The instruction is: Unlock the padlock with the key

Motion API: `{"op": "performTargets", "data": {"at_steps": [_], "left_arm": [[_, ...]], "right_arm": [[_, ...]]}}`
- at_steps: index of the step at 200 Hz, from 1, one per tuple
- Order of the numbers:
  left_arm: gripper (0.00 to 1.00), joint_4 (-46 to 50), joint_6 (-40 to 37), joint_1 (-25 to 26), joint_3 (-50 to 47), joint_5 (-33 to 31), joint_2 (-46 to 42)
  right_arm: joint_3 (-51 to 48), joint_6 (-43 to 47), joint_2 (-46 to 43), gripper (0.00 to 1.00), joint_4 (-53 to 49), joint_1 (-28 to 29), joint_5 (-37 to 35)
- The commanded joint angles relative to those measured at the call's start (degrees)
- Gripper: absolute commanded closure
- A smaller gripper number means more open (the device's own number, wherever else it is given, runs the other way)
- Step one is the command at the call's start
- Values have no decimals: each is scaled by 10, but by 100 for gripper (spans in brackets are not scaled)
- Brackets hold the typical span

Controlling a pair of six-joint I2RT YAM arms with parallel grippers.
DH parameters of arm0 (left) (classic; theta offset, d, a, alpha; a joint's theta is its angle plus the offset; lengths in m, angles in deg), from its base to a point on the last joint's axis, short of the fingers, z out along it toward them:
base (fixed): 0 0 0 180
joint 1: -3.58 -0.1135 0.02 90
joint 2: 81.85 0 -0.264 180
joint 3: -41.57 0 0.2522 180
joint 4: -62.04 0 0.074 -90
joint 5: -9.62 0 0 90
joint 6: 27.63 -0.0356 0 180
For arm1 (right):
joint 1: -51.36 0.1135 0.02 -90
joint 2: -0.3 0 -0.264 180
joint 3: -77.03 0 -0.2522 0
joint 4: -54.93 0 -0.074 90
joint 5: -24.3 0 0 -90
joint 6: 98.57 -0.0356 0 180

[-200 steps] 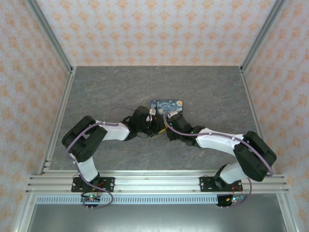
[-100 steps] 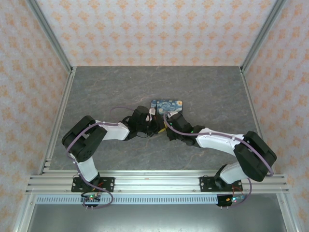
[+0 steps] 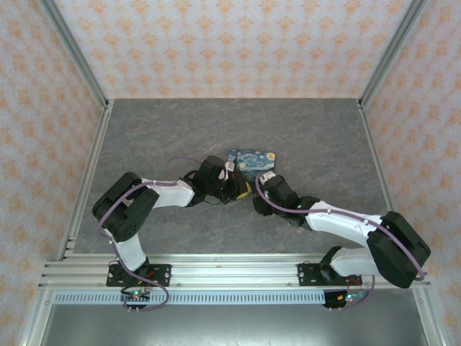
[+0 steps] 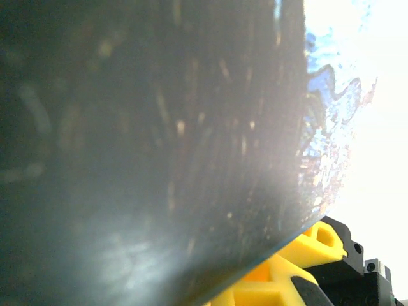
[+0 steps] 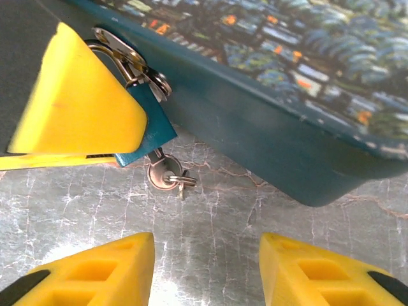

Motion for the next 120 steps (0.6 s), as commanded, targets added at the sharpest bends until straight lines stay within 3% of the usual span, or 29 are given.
{"op": "performTargets", "data": {"at_steps": [1,120], "left_arm": [[100,34,-20,1,19,34,-21],[100,58,-35,1,30,47,-21]], "right_arm": [[15,26,13,56,-12,7,-19],[49,28,68,60,19,15,-24]]}}
